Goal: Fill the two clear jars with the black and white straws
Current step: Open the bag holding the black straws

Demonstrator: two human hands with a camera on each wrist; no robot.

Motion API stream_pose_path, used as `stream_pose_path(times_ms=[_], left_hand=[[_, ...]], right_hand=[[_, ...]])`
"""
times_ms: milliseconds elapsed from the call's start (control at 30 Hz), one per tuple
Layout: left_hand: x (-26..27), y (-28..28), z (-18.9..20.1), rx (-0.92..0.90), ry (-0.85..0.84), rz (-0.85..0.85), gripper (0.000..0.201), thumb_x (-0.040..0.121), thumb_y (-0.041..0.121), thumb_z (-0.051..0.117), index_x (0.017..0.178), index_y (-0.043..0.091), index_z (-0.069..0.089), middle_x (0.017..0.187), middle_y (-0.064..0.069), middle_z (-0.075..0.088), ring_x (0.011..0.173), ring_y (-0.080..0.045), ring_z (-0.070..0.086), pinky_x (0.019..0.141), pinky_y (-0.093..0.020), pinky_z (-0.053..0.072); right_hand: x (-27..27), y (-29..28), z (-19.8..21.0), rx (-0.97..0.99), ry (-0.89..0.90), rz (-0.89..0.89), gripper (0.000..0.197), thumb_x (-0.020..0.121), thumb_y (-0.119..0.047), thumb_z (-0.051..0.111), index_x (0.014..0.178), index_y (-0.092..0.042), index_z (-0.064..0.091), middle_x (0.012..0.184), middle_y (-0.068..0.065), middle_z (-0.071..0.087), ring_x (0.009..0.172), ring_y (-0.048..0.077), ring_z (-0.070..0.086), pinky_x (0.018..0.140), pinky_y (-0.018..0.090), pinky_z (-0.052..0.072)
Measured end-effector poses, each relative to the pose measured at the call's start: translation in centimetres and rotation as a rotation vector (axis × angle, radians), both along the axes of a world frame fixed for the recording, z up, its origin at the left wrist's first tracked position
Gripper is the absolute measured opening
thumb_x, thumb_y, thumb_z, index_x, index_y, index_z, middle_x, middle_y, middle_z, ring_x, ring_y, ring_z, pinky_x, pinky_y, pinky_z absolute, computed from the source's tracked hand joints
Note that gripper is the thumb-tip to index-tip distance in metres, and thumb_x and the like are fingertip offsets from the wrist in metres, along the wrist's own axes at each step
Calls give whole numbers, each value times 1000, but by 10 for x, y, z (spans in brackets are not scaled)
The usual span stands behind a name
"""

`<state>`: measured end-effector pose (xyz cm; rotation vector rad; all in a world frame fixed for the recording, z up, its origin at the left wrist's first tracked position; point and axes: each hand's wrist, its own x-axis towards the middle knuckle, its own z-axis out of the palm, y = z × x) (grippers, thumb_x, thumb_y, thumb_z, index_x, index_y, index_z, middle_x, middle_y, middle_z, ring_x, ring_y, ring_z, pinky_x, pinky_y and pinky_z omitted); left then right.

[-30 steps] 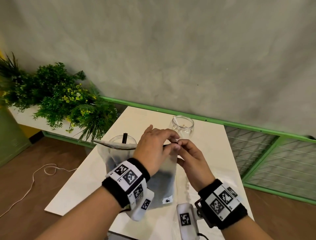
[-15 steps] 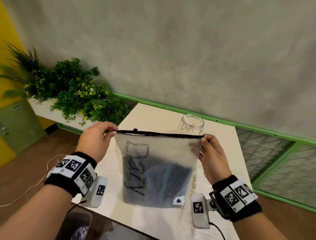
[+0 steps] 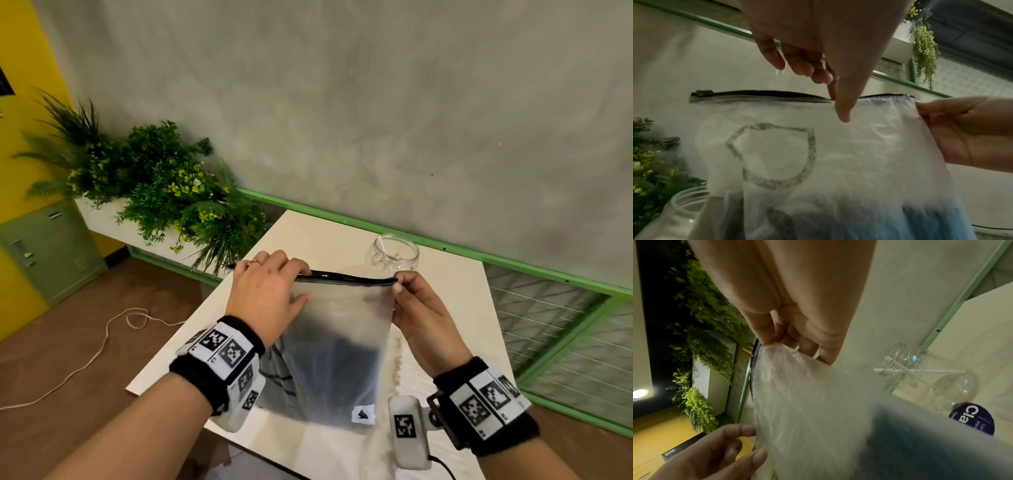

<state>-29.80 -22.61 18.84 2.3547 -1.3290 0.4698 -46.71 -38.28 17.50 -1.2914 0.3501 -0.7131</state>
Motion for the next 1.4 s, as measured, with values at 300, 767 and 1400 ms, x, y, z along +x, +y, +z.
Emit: stream_pose_path(times_ms=[300, 767, 1400], left_hand=[[0, 2, 15, 96, 299, -236, 26, 70, 40, 47, 95, 36, 53, 70, 19, 56, 74, -6, 50, 79, -32, 38], [3, 13, -2, 156, 275, -47, 84, 72, 81, -1, 96, 43, 70, 144, 17, 33, 130, -14, 24, 101, -41, 21], [5, 1, -26, 207, 356, -147, 85, 68, 50, 68, 142, 28, 32, 140, 11, 37, 127, -15, 40, 103, -35, 39]], right_hand=[[4, 5, 13, -124, 42, 27, 41, 72, -56, 73, 89, -24, 56, 88, 14, 56, 82, 26, 46, 69, 36, 36], [12, -1, 17, -464, 61, -108, 6, 90, -24, 50, 92, -22, 56, 80, -16, 54, 79, 8, 48, 75, 27, 40], [0, 2, 6, -1780, 750, 58, 53, 99, -52, 21, 66, -24, 52, 59, -3, 60, 65, 19, 59, 86, 38, 43]])
